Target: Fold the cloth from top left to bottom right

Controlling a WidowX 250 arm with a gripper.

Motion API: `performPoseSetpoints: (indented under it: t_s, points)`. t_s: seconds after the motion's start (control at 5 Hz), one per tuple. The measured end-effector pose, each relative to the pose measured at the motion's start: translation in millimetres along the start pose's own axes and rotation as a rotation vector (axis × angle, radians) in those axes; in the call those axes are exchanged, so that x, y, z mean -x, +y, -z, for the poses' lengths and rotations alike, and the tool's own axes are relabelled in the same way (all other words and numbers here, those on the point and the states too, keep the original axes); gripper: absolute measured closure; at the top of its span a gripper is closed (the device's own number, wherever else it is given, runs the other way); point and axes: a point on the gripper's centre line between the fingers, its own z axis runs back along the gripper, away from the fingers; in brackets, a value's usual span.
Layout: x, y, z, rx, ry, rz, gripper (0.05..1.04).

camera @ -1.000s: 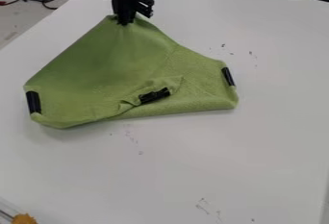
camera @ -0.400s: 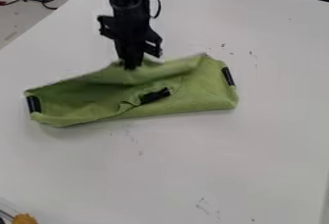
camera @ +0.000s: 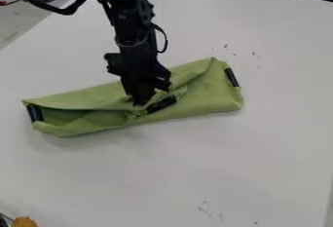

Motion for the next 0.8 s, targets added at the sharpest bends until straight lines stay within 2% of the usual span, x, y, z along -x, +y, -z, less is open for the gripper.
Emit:
performPoseSetpoints:
  t_s: [0.2,0.4,0.6,0.8]
  points:
    - [7,-9,-8,-0.017,0.058,-0.017,0.514]
    - [6,-19,-25,-0.046,0.044,-0.031,0.217]
    - [10,-32,-37,-0.055,0.052,-0.052,0.072]
    - [13,-40,-45,-0.074,0.057,-0.061,0.075]
